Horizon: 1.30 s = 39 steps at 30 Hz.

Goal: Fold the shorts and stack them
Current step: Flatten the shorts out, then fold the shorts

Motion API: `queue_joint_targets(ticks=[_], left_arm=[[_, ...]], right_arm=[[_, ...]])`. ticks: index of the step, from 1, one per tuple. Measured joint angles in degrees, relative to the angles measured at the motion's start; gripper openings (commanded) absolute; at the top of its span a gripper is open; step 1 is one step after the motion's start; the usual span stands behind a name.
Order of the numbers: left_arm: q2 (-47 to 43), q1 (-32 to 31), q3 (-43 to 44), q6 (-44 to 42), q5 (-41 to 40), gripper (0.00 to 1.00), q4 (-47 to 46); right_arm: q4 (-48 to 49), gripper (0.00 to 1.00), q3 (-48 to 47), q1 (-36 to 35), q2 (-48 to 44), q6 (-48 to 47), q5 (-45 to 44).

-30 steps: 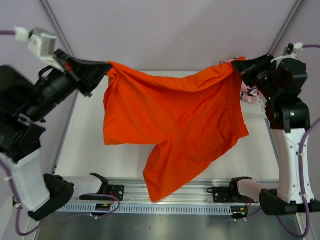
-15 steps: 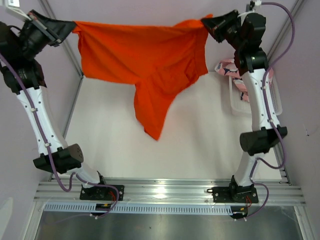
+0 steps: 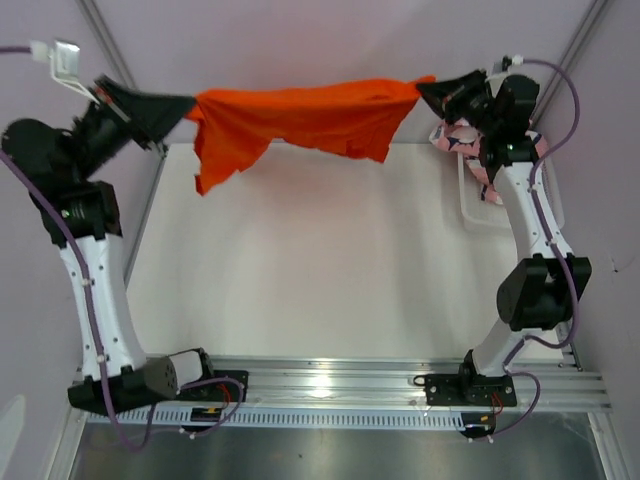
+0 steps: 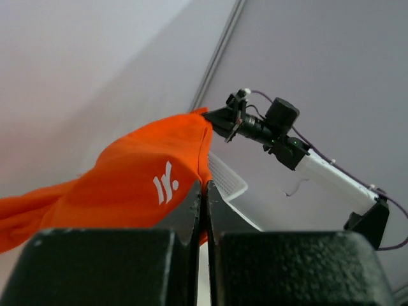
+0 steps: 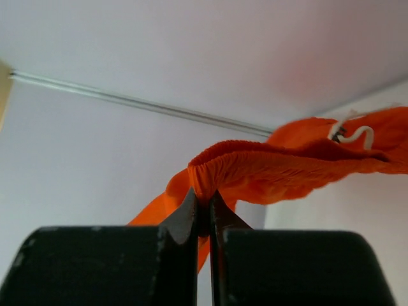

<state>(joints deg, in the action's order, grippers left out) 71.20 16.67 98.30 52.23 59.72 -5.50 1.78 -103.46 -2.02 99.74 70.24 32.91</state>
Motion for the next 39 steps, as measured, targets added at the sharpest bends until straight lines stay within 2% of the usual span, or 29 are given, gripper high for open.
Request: queue_joint_targets(ticks=[3, 6, 9, 12, 18, 22, 25, 29, 39], left_arm=[[-9.9, -5.3, -16.1, -4.7, -4.0, 0.00, 1.3], [-22.0, -12.5, -36.1, -9.2, -9.5, 0.00, 4.0], [-30.4, -19.8, -48.8, -12.4, -14.0, 0.00, 7.5], [-37.2, -24.4, -56.0, -15.6, -17.0, 0.00, 13.9], [-53.4, -25.2, -58.2, -21.4, -18.5, 0.00, 24.2], [-57.0, -25.3, -56.2, -25.1, -18.8, 0.00, 29.8], [-55.7, -25.3, -56.1, -26.9, -19.2, 0.00, 32.2], [-49.7, -25.3, -56.0, -28.7, -19.9, 0.00, 33.7], [-37.2, -25.4, -53.0, -32.7, -25.2, 0.00, 32.9]], right_arm=[[-0.6, 0.00, 14.8, 0.9, -6.0, -2.3, 0.5], [-0.4, 0.00, 31.8, 2.5, -12.3, -5.0, 1.3], [-4.4, 0.00, 43.6, 3.7, -16.5, -9.0, 1.4], [-11.3, 0.00, 48.0, 3.6, -20.8, -14.0, 0.2], [-24.4, 0.00, 49.3, 2.3, -41.2, -24.2, -5.7], [-29.6, 0.00, 51.9, 2.3, -52.7, -28.5, -9.6], [-32.3, 0.00, 55.2, 2.3, -54.2, -29.6, -11.3], [-38.0, 0.00, 59.0, 2.3, -52.6, -30.5, -14.4], [-45.4, 0.00, 61.5, 1.0, -54.6, -28.7, -25.1]])
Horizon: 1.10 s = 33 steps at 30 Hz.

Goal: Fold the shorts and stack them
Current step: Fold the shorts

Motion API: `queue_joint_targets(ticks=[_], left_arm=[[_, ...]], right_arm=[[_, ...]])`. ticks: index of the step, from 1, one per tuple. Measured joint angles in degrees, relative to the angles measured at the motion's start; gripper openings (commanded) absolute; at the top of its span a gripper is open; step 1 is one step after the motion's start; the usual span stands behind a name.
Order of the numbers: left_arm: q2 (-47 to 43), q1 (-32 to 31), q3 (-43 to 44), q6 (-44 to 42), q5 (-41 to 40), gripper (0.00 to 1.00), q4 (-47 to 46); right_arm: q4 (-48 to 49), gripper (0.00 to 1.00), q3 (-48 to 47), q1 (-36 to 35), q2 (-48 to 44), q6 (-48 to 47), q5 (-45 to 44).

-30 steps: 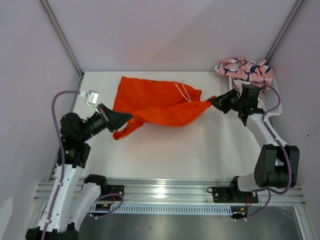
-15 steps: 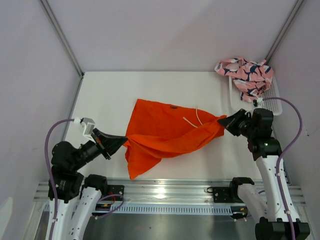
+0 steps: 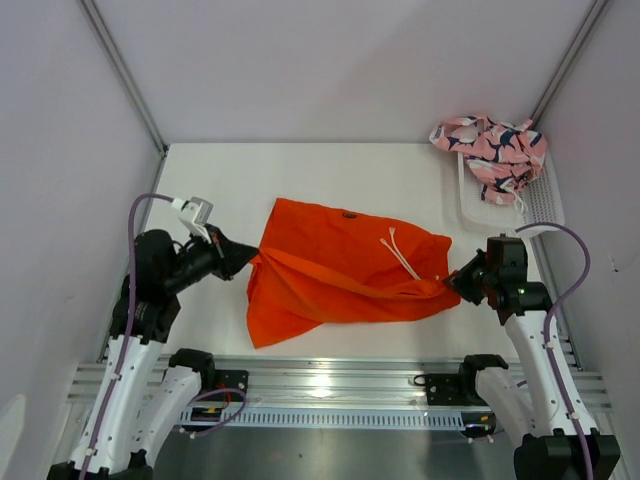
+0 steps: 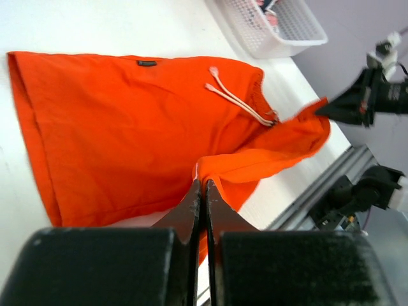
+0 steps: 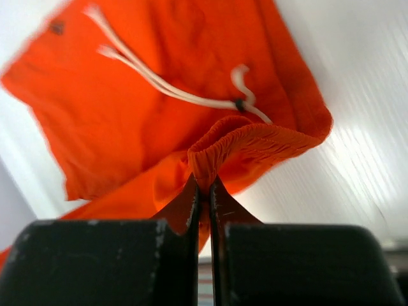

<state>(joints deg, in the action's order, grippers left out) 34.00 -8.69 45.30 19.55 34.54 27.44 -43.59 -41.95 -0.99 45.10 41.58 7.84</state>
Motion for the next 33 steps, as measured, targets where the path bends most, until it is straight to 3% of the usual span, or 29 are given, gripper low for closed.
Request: queue_joint_targets(ticks=[7, 12, 17, 26, 33], left_arm=[[8.7, 0.0, 1.0, -0.5, -4.5, 0.00, -4.1], [16.8, -0.3, 4.2, 0.5, -7.2, 0.00, -4.9], [21.7, -0.5, 6.5, 2.8, -8.9, 0.00, -6.5], [32.4, -0.6, 14.7, 5.0, -13.7, 0.00, -12.3], [47.7, -0.5, 25.5, 5.1, -16.1, 0.00, -13.8]], right_arm=[[-7.9, 0.00, 2.4, -2.6, -1.3, 5.6, -8.4], [-7.6, 0.00, 2.4, -2.7, -0.6, 8.0, -10.6], [-4.2, 0.00, -0.1, -2.7, 8.7, 9.2, -11.4], [0.1, 0.00, -14.6, -2.5, 22.3, 9.7, -14.7], [7.6, 0.00, -20.2, -1.3, 35.1, 11.3, -15.1]])
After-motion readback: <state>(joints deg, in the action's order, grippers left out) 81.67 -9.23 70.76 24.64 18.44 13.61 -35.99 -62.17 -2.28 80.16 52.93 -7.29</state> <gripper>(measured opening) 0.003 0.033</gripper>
